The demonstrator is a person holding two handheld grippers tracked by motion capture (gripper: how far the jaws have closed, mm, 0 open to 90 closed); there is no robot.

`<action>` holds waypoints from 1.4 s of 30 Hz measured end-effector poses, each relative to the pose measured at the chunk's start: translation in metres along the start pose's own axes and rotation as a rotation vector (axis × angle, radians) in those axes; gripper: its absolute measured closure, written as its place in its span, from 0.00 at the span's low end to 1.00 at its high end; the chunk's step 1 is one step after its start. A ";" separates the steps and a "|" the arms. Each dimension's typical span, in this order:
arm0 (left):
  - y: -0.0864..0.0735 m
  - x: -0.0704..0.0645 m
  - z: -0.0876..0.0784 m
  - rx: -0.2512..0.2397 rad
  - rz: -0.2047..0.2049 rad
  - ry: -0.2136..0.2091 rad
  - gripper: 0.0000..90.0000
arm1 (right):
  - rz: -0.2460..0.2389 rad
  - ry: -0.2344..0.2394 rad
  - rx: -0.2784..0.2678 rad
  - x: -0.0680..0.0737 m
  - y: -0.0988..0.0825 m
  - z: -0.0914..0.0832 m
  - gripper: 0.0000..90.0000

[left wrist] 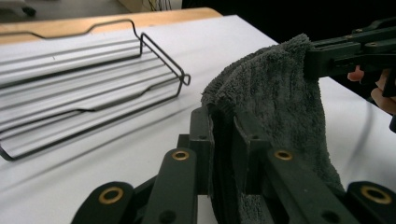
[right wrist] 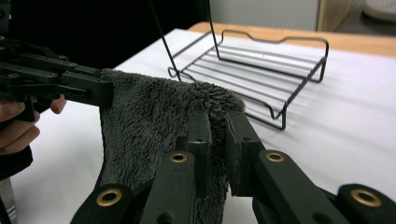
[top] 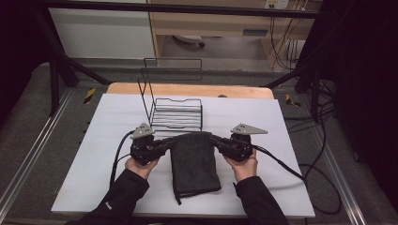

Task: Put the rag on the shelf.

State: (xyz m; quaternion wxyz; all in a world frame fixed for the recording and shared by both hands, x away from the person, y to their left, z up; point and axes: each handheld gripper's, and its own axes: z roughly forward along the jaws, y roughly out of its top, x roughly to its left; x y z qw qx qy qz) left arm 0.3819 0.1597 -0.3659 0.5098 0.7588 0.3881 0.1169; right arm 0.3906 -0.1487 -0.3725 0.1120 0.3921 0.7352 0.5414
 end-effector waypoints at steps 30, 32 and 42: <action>0.047 -0.008 -0.034 -0.186 0.063 0.053 0.88 | -0.101 -0.041 -0.229 0.032 0.045 -0.019 0.92; 0.050 -0.006 -0.036 -0.207 0.059 0.058 0.88 | -0.101 -0.042 -0.244 0.033 0.049 -0.018 0.92; 0.064 0.000 -0.043 -0.279 0.049 0.079 0.88 | -0.121 -0.048 -0.304 0.039 0.066 -0.015 0.92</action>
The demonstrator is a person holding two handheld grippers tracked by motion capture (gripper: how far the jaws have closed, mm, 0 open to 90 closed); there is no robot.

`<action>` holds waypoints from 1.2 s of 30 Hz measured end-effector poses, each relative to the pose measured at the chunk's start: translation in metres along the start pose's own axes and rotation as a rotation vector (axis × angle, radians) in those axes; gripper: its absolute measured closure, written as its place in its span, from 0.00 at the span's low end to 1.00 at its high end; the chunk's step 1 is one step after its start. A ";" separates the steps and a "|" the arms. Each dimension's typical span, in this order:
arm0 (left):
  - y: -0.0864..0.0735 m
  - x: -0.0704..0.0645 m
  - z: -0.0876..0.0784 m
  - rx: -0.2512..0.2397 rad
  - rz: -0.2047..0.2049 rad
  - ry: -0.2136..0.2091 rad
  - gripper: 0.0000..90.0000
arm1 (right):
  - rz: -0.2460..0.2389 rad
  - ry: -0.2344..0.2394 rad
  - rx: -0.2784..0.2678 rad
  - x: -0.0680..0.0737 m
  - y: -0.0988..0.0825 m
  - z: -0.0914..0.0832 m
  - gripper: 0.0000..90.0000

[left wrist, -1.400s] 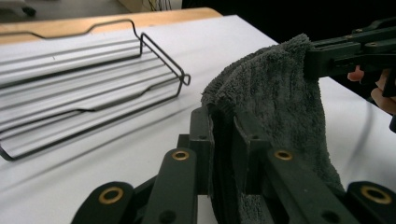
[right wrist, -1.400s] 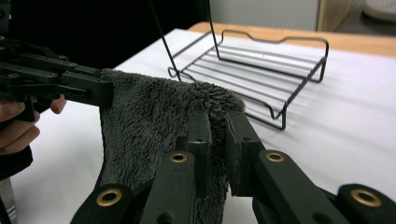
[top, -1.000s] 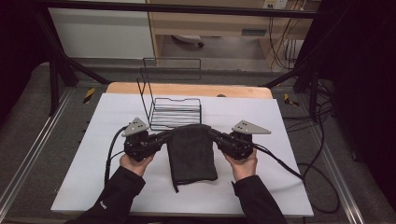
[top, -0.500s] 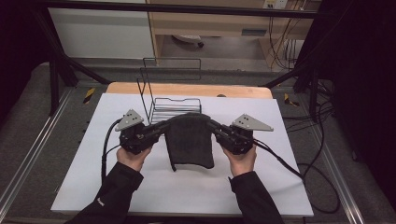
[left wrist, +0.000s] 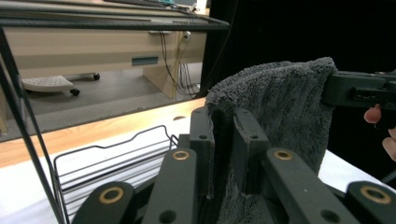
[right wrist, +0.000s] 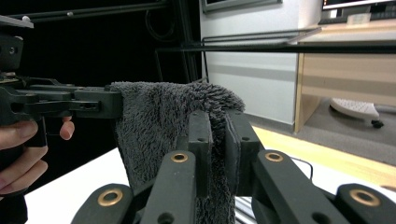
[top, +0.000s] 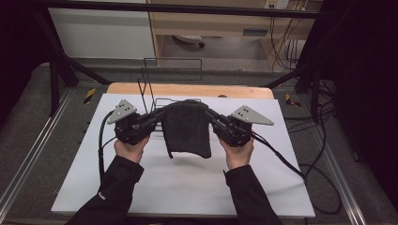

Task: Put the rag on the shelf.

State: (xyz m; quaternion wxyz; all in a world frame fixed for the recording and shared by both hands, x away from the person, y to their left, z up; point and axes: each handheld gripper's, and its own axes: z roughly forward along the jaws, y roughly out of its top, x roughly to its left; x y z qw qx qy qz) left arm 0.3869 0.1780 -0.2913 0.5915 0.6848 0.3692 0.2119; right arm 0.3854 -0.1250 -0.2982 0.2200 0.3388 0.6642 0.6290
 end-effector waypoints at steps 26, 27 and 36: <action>0.050 0.011 -0.013 -0.154 0.016 0.038 0.88 | -0.051 -0.020 -0.128 0.015 0.049 0.020 0.92; 0.052 0.011 -0.014 -0.161 0.010 0.038 0.88 | -0.054 -0.019 -0.133 0.016 0.051 0.021 0.92; 0.066 0.016 -0.021 -0.207 -0.001 0.047 0.88 | -0.063 -0.023 -0.164 0.022 0.070 0.030 0.92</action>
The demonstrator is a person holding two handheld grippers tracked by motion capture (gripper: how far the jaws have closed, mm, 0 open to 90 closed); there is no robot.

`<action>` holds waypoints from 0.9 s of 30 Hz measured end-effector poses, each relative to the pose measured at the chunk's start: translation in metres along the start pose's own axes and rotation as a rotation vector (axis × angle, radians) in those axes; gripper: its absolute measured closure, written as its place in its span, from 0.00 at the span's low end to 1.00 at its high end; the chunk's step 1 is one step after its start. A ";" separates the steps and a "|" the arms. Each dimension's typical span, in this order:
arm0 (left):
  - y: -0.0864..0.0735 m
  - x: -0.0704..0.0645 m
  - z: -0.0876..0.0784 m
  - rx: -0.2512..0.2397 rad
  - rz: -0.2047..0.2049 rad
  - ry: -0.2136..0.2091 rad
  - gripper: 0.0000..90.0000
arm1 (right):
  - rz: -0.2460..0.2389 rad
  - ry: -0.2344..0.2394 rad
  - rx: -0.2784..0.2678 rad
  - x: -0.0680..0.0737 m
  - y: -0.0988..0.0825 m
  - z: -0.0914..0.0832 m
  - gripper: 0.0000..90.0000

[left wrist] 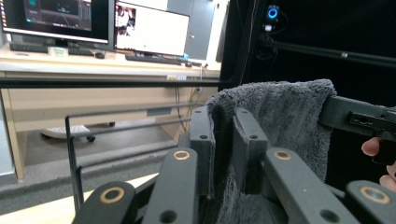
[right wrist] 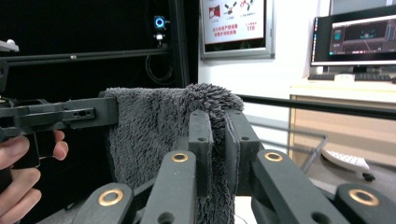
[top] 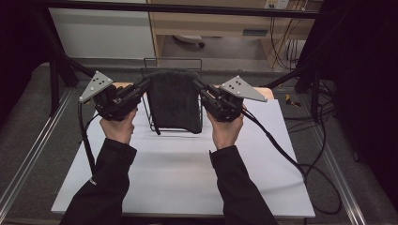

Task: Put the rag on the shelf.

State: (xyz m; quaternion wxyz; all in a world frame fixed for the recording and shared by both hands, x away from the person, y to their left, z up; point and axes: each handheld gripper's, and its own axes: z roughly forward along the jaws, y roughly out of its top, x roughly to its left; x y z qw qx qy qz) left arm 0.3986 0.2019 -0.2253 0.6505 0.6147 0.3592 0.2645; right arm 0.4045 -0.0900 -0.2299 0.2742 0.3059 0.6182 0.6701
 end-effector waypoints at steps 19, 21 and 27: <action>0.042 0.005 0.003 -0.084 -0.002 0.022 0.88 | -0.009 -0.010 -0.069 0.000 0.037 0.021 0.92; 0.047 0.004 0.004 -0.087 0.003 0.025 0.88 | -0.009 -0.010 -0.078 0.000 0.041 0.022 0.92; 0.064 0.002 0.007 -0.106 0.017 0.028 0.88 | -0.009 -0.013 -0.101 -0.003 0.053 0.027 0.92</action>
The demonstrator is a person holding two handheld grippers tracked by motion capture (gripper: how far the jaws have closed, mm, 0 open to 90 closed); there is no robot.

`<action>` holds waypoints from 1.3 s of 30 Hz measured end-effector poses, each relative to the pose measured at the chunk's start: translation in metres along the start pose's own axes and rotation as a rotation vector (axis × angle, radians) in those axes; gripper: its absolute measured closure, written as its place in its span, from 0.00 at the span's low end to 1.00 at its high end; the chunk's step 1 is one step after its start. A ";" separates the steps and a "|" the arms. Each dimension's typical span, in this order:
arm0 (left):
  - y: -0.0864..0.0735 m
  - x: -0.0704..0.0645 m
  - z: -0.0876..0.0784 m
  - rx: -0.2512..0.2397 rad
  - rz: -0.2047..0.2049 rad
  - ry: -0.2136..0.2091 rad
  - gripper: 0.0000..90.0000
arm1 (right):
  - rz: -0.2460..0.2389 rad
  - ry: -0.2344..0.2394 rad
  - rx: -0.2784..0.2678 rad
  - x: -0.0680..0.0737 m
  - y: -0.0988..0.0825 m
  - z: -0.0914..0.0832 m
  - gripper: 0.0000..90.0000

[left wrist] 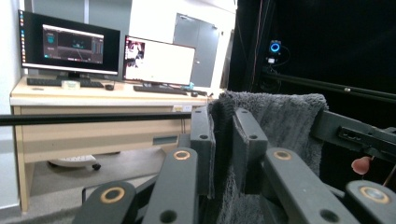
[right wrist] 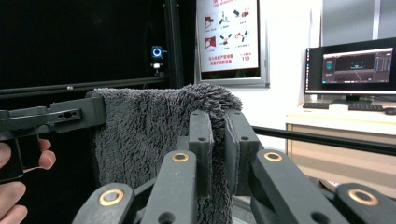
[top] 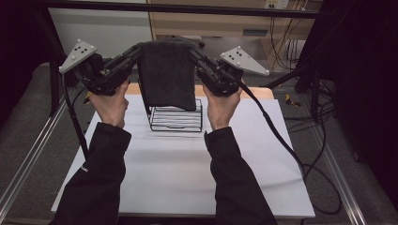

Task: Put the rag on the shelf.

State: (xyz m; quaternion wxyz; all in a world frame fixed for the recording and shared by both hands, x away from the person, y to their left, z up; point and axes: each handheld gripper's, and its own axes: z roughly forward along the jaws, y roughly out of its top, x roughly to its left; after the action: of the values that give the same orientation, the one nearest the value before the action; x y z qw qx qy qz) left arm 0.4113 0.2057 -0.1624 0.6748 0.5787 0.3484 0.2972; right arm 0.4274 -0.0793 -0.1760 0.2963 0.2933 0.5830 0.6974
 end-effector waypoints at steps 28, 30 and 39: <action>0.055 0.008 0.029 -0.041 -0.021 -0.012 0.88 | 0.014 -0.028 -0.062 -0.014 0.043 0.037 0.92; 0.058 0.011 0.032 -0.042 -0.020 -0.012 0.88 | 0.013 -0.029 -0.066 -0.015 0.045 0.040 0.92; 0.058 0.023 0.052 -0.036 -0.003 0.002 0.88 | 0.015 -0.045 -0.065 -0.027 0.044 0.051 0.92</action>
State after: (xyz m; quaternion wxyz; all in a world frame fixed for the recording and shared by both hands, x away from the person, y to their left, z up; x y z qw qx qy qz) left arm 0.4671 0.2036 -0.1034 0.6850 0.5658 0.3446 0.3030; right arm 0.4805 -0.0731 -0.1270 0.3136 0.3034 0.5512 0.7112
